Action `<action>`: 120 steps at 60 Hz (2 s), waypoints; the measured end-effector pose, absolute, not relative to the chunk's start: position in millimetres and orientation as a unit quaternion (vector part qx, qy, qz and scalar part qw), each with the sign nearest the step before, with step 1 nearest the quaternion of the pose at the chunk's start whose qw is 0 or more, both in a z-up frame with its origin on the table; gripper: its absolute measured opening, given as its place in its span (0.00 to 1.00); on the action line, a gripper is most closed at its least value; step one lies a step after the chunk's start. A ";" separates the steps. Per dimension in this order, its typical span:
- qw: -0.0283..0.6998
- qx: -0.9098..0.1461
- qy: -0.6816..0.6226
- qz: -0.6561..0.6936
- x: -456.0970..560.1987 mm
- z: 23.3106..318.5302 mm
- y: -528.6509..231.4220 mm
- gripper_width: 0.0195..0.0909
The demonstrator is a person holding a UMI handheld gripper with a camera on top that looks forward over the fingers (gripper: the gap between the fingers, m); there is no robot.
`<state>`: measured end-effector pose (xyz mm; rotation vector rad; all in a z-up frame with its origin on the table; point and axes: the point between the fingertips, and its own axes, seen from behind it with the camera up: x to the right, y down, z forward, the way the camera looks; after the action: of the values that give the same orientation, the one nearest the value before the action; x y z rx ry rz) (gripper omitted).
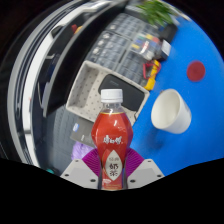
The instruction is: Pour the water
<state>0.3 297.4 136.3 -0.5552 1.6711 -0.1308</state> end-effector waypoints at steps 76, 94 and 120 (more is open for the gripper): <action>0.615 -0.321 0.693 -0.196 31.9 231.5 202.7 0.13; 0.490 -0.454 0.613 -0.422 33.6 232.0 68.5 0.16; 0.417 -0.513 0.627 -0.412 45.2 90.3 -20.9 0.16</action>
<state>45.2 -20.9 90.3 -1.2881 1.5744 -1.0332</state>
